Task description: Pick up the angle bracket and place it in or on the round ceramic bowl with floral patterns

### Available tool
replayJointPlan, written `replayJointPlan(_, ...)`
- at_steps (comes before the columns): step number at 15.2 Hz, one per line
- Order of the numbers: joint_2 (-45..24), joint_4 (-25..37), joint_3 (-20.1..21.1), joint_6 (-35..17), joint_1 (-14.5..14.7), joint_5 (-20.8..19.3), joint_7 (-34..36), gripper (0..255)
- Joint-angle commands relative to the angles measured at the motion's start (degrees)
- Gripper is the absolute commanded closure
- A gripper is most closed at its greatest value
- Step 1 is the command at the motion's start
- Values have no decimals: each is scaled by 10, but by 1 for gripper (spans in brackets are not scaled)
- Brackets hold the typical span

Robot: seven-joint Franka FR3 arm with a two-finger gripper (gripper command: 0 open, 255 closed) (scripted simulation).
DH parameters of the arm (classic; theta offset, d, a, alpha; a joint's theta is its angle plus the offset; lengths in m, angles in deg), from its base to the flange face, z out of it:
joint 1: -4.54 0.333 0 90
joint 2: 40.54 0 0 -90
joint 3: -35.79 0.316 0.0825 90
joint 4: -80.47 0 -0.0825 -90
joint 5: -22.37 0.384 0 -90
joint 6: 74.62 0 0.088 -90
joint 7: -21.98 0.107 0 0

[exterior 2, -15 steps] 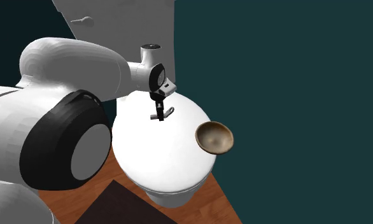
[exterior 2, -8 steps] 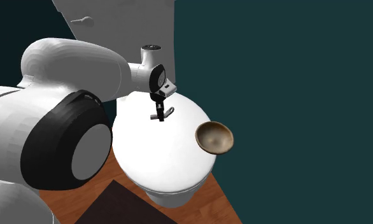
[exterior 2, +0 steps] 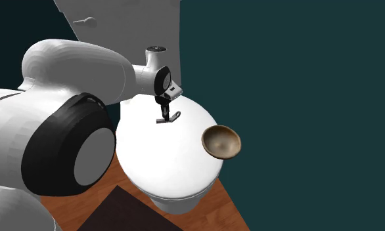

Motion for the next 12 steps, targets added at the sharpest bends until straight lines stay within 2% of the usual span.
replayJointPlan(1, 0, 0, 0, 0, 0, 0, 0, 255)
replayJointPlan(2, 0, 0, 0, 0, 0, 0, 0, 255)
replayJointPlan(3, 0, 0, 0, 0, 0, 0, 0, 0)
replayJointPlan(7, -46, 133, -10, 122, 1, -17, -3, 0)
replayJointPlan(10, -98, 256, -18, 220, 7, -32, -5, 0)
replayJointPlan(12, -101, 255, -19, 217, 7, -33, -5, 0)
